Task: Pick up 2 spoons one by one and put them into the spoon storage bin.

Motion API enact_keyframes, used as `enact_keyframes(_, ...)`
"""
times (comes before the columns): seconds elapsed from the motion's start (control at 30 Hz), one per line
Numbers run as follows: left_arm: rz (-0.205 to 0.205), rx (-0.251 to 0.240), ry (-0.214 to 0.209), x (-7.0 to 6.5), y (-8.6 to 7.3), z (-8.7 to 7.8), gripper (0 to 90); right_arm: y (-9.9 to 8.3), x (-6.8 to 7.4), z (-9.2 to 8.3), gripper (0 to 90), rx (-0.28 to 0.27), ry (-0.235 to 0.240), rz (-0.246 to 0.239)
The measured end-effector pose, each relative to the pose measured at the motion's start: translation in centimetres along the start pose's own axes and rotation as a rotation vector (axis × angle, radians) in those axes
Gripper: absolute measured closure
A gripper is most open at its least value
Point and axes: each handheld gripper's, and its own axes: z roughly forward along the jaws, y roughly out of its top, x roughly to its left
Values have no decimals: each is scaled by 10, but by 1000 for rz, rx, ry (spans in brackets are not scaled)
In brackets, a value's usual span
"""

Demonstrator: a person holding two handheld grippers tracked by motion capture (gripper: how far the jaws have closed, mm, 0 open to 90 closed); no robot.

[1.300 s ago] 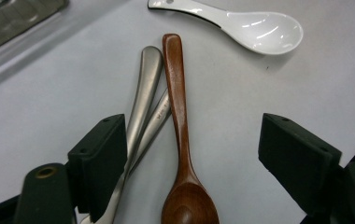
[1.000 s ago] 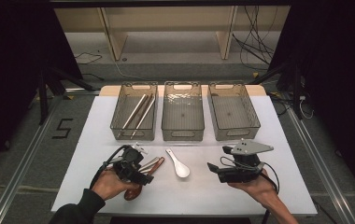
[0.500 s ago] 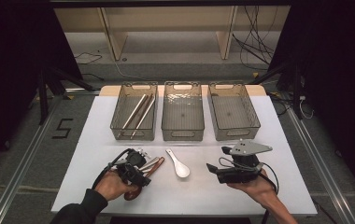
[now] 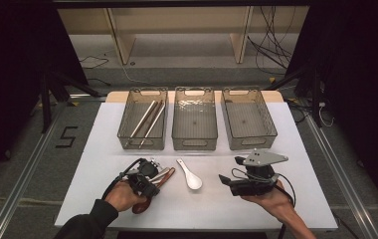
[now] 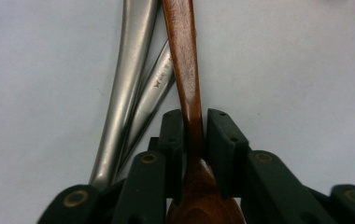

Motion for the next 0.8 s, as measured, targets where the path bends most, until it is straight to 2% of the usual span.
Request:
enact_keyframes(0.1,-7,-3,-10,3,0,0,798,0,-1,0,226,-2,0,6)
enact_keyframes(0.33,2,-17,-41,3,-1,-3,811,0,-1,0,226,-1,-1,3)
enact_keyframes(0.57,1,-101,-65,2,3,-22,812,0,-3,-1,227,-4,0,19)
enact_keyframes(0.67,-13,-132,-79,4,5,-29,812,-1,-4,0,226,-4,-1,22)
enact_keyframes(0.77,-6,-172,-78,10,8,-37,812,-1,-4,0,225,-3,2,26)
enact_keyframes(0.8,-19,-187,-82,14,9,-40,812,-1,-4,1,225,-3,3,27)
